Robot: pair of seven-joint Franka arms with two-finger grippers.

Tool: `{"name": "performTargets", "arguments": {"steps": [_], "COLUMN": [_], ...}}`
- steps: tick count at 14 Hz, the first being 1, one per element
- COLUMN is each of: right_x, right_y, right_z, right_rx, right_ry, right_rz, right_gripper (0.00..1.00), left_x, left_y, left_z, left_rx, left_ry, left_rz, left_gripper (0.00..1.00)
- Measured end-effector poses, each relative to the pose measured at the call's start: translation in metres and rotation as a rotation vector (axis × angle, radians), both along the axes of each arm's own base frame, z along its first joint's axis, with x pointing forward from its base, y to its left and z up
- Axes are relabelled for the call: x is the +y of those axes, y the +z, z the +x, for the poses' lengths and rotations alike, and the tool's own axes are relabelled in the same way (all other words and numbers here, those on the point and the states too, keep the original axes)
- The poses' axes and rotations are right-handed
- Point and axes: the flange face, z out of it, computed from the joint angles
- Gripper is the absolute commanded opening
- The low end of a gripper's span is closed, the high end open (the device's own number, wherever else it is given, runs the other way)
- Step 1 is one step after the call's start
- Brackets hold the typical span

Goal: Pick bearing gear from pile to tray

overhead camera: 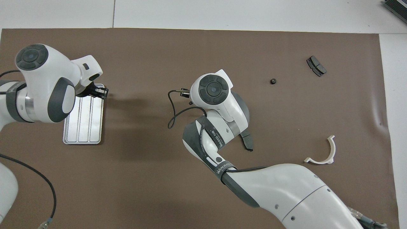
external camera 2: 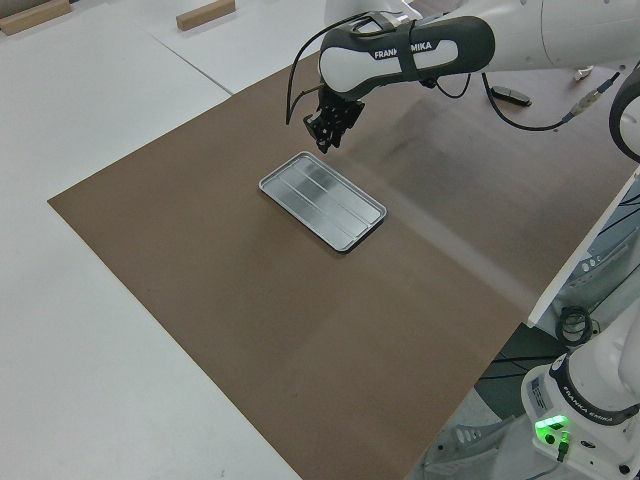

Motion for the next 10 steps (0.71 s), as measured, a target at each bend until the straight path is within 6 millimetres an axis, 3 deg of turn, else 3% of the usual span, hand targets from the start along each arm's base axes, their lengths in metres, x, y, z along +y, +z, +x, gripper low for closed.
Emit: {"name": "performTargets", "arguments": {"steps": [2,4,5,6,8,9,10], "right_x": [0.015,0.02,0.02,0.019,0.018,0.017,0.018], "right_y": [-0.005,-0.011,-0.014,-0.017,-0.023,-0.023,-0.023], "right_z": [-0.01,-0.016,-0.017,-0.018,-0.019,-0.019,-0.019], "right_rx": [0.01,0.023,0.026,0.029,0.032,0.032,0.031], "right_ry": [0.001,0.007,0.009,0.01,0.015,0.016,0.015], "right_rz": [-0.003,-0.016,-0.021,-0.026,-0.04,-0.042,-0.042], "right_gripper": [0.02,0.08,0.15,0.26,0.81,0.96,1.0], "left_x": [0.035,0.054,0.06,0.061,0.057,0.055,0.052], "left_y": [-0.007,-0.015,-0.019,-0.02,-0.018,-0.017,-0.015], "left_z": [-0.008,-0.021,-0.027,-0.031,-0.034,-0.034,-0.034], "left_rx": [0.024,0.051,0.063,0.069,0.07,0.067,0.063], "left_ry": [-0.05,-0.084,-0.091,-0.093,-0.104,-0.109,-0.112], "left_rz": [-0.001,-0.003,-0.004,-0.005,-0.006,-0.007,-0.007], "left_gripper": [0.07,0.35,0.59,0.77,0.92,0.92,0.91]}}
